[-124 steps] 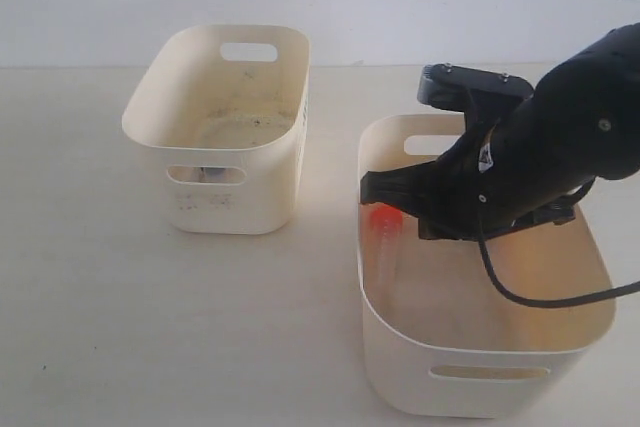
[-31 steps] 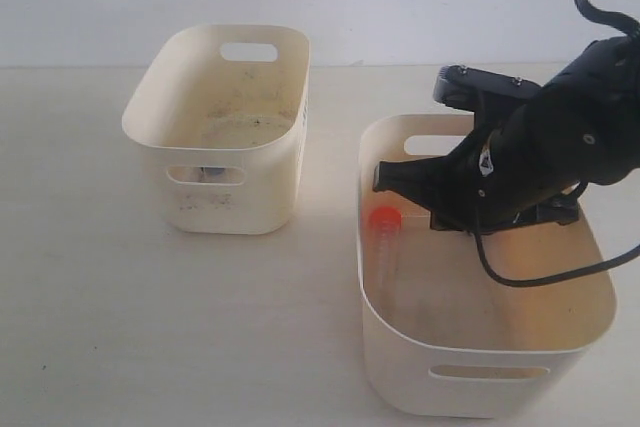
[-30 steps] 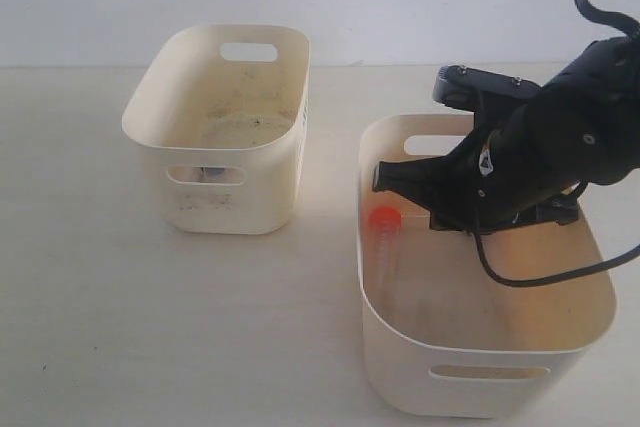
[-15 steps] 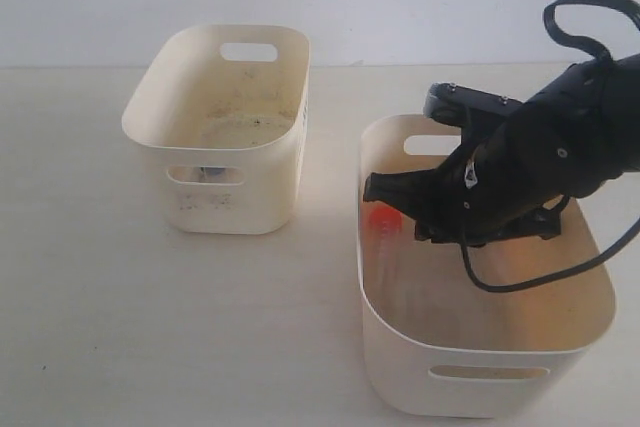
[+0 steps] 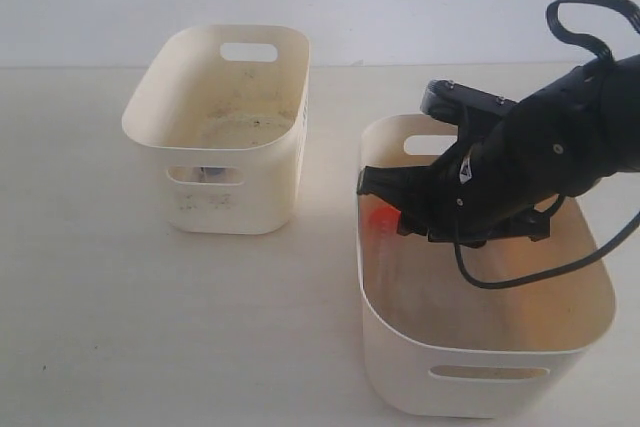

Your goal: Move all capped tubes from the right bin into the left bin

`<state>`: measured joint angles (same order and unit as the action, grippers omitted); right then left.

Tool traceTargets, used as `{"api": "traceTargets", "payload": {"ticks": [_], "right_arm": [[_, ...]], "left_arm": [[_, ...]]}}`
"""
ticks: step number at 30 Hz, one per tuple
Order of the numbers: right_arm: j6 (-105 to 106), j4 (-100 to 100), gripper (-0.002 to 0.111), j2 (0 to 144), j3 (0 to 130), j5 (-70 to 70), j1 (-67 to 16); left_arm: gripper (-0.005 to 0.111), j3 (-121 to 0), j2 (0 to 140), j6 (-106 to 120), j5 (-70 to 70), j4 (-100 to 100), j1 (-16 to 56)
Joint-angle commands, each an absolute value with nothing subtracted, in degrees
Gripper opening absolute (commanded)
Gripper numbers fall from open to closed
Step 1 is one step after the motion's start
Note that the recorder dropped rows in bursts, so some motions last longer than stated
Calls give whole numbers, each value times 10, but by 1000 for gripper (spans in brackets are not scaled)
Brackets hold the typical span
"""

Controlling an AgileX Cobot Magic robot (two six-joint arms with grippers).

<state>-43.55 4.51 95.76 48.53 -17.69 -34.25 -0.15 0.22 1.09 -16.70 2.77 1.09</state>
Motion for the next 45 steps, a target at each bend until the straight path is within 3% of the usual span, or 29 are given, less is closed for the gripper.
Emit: {"api": "traceTargets", "payload": {"ticks": [1, 10, 16, 28, 34, 45], "right_arm": [[-429, 46, 34, 958, 485, -181, -339], [-397, 13, 34, 985, 485, -171, -339], [-388, 12, 60, 985, 485, -167, -339], [-379, 7, 61, 989, 485, -182, -339], [-364, 5, 84, 1011, 485, -199, -340], [-361, 0, 84, 1011, 485, -162, -353]], "left_arm": [[4, 0, 0, 10, -169, 33, 12], [4, 0, 0, 10, -169, 33, 12], [4, 0, 0, 10, -169, 33, 12], [4, 0, 0, 10, -169, 33, 12], [4, 0, 0, 10, -169, 33, 12], [4, 0, 0, 10, -169, 33, 12]]}}
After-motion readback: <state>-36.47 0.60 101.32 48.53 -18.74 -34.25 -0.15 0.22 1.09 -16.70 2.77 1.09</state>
